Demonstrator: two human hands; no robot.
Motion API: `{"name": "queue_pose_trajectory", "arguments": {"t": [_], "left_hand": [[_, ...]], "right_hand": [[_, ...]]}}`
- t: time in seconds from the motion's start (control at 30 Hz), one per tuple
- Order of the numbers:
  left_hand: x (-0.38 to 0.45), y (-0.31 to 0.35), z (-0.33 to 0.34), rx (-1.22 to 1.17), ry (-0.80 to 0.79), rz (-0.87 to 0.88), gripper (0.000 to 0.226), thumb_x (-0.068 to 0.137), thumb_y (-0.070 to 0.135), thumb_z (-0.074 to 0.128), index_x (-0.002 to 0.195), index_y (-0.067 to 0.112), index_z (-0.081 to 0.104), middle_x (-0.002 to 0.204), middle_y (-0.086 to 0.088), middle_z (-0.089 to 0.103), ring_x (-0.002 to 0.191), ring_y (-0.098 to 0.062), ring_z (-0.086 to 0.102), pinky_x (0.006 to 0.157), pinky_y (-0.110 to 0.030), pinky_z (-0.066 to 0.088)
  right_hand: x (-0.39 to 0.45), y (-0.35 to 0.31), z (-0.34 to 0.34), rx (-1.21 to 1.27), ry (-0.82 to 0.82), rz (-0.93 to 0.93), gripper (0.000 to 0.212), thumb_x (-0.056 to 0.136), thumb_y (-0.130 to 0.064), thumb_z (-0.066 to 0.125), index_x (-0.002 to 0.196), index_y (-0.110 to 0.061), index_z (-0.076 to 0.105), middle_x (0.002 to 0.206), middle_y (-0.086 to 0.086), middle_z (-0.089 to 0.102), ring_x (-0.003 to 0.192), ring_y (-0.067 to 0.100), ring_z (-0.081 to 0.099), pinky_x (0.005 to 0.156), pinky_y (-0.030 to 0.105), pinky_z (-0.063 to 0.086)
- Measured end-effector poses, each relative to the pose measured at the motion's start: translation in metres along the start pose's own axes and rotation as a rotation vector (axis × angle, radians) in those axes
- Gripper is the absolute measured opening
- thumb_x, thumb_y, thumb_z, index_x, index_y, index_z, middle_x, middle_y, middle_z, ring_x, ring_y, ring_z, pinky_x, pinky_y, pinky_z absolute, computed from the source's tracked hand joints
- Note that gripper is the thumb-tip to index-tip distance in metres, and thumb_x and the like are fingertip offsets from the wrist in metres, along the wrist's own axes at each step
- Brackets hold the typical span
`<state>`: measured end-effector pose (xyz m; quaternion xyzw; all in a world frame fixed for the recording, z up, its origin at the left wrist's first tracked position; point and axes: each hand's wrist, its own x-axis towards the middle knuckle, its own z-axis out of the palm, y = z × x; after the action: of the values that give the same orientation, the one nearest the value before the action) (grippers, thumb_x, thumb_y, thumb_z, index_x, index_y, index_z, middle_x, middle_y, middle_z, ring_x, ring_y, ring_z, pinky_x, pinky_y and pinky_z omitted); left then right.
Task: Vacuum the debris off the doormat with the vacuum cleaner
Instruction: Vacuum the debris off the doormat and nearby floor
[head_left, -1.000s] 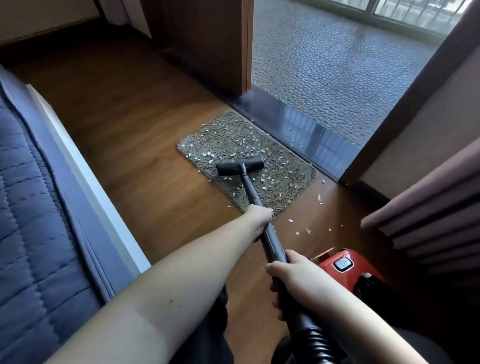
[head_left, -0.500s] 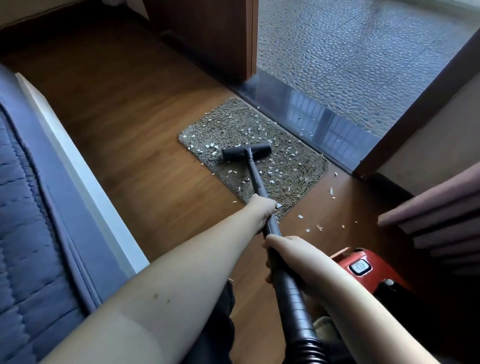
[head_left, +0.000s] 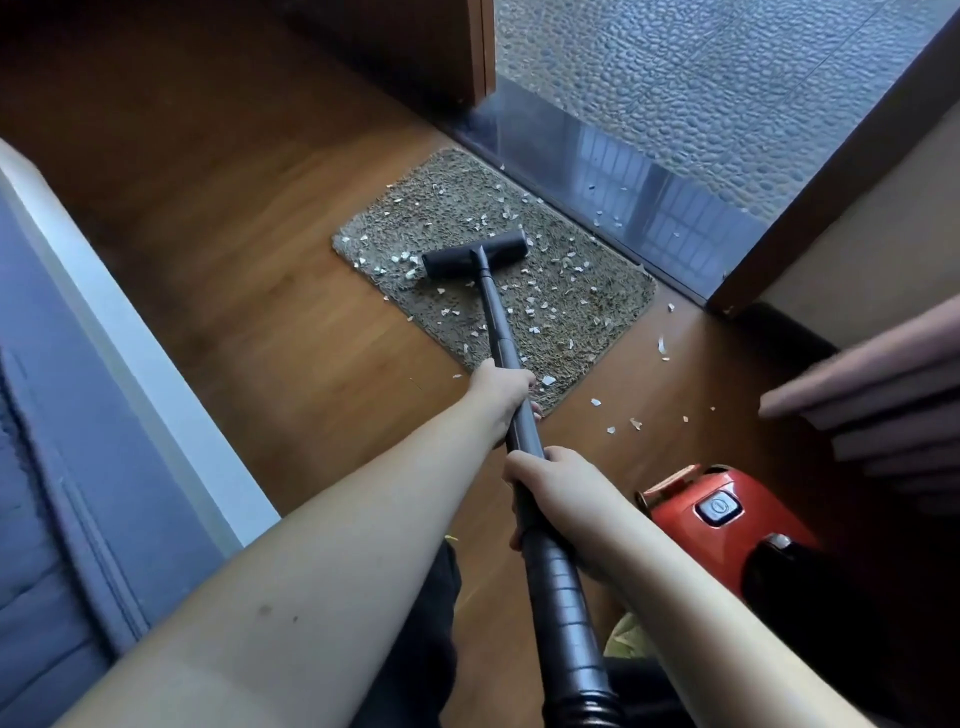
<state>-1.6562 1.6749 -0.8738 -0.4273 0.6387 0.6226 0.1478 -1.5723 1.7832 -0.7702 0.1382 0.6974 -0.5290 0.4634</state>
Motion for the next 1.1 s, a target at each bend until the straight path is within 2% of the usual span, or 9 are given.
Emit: {"name": "queue_pose_trajectory", "arguments": {"t": [0.17, 0.2, 0.3, 0.43, 0.63, 0.7, 0.83, 0.97, 1.1], "left_hand": [[0.007, 0.004, 0.0, -0.013, 0.023, -0.027, 0.036, 0.091, 0.004, 0.058, 0.124, 0.004, 0.041, 0.085, -0.014, 0.051, 0.056, -0.023, 0.056, 0.042, -0.028, 0.048], [0.006, 0.005, 0.001, -0.01, 0.024, -0.028, 0.034, 0.092, 0.005, 0.057, 0.122, 0.005, 0.042, 0.085, -0.014, 0.051, 0.056, -0.023, 0.055, 0.044, -0.029, 0.049], [0.004, 0.008, 0.003, -0.008, 0.033, -0.026, 0.029, 0.093, 0.006, 0.056, 0.119, 0.005, 0.043, 0.086, -0.015, 0.051, 0.055, -0.022, 0.054, 0.04, -0.026, 0.047], [-0.002, 0.009, 0.003, 0.004, 0.041, -0.021, 0.028, 0.093, 0.006, 0.055, 0.119, 0.007, 0.043, 0.082, -0.013, 0.051, 0.055, -0.021, 0.053, 0.039, -0.025, 0.046], [-0.021, 0.001, 0.018, -0.003, 0.053, -0.051, 0.028, 0.093, 0.008, 0.053, 0.117, 0.006, 0.04, 0.08, -0.016, 0.051, 0.053, -0.024, 0.052, 0.049, -0.031, 0.05], [-0.027, -0.005, 0.027, -0.026, 0.052, -0.074, 0.029, 0.091, 0.009, 0.053, 0.117, 0.007, 0.039, 0.091, -0.02, 0.053, 0.058, -0.025, 0.054, 0.055, -0.034, 0.052], [-0.036, -0.009, 0.042, -0.041, 0.041, -0.104, 0.034, 0.086, 0.01, 0.054, 0.115, 0.012, 0.037, 0.117, -0.024, 0.056, 0.081, -0.031, 0.058, 0.074, -0.041, 0.056], [-0.037, -0.007, 0.051, -0.001, 0.035, -0.094, 0.033, 0.083, 0.01, 0.055, 0.111, 0.015, 0.038, 0.115, -0.02, 0.056, 0.093, -0.034, 0.065, 0.083, -0.048, 0.059], [-0.032, -0.002, 0.052, 0.037, 0.02, -0.09, 0.032, 0.085, 0.01, 0.056, 0.111, 0.014, 0.038, 0.113, -0.021, 0.054, 0.085, -0.031, 0.059, 0.082, -0.048, 0.058]], "right_hand": [[0.018, -0.008, -0.002, -0.059, 0.001, 0.043, 0.017, 0.08, -0.022, 0.055, 0.088, -0.008, 0.051, 0.065, 0.01, 0.058, 0.053, 0.031, 0.061, 0.062, 0.045, 0.056], [0.02, -0.01, -0.002, -0.027, 0.009, 0.055, 0.018, 0.082, -0.023, 0.055, 0.089, -0.007, 0.051, 0.066, 0.011, 0.058, 0.051, 0.029, 0.06, 0.061, 0.044, 0.056], [0.023, -0.016, -0.002, 0.09, 0.017, 0.066, 0.019, 0.088, -0.02, 0.052, 0.098, -0.004, 0.049, 0.081, 0.015, 0.052, 0.043, 0.023, 0.056, 0.051, 0.032, 0.052], [0.017, -0.016, -0.004, 0.094, -0.007, 0.034, 0.015, 0.09, -0.014, 0.049, 0.1, -0.003, 0.049, 0.085, 0.016, 0.049, 0.042, 0.021, 0.055, 0.046, 0.029, 0.05], [-0.005, -0.007, -0.016, 0.023, 0.002, 0.033, 0.01, 0.09, -0.014, 0.048, 0.093, -0.005, 0.047, 0.081, 0.015, 0.05, 0.04, 0.022, 0.055, 0.043, 0.027, 0.047], [-0.014, -0.003, -0.023, -0.023, 0.004, 0.031, 0.009, 0.091, -0.014, 0.048, 0.091, -0.005, 0.046, 0.081, 0.016, 0.051, 0.041, 0.022, 0.055, 0.043, 0.027, 0.047], [-0.025, 0.003, -0.038, -0.087, 0.018, 0.019, 0.013, 0.091, -0.016, 0.049, 0.092, -0.003, 0.048, 0.081, 0.017, 0.054, 0.044, 0.025, 0.058, 0.047, 0.031, 0.049], [-0.027, 0.005, -0.045, -0.063, 0.027, 0.032, 0.015, 0.091, -0.015, 0.048, 0.094, -0.001, 0.049, 0.076, 0.018, 0.055, 0.046, 0.028, 0.058, 0.05, 0.035, 0.05], [-0.023, 0.001, -0.045, 0.001, 0.023, 0.037, 0.012, 0.092, -0.015, 0.047, 0.089, -0.003, 0.047, 0.077, 0.017, 0.053, 0.044, 0.026, 0.056, 0.048, 0.033, 0.049]]}}
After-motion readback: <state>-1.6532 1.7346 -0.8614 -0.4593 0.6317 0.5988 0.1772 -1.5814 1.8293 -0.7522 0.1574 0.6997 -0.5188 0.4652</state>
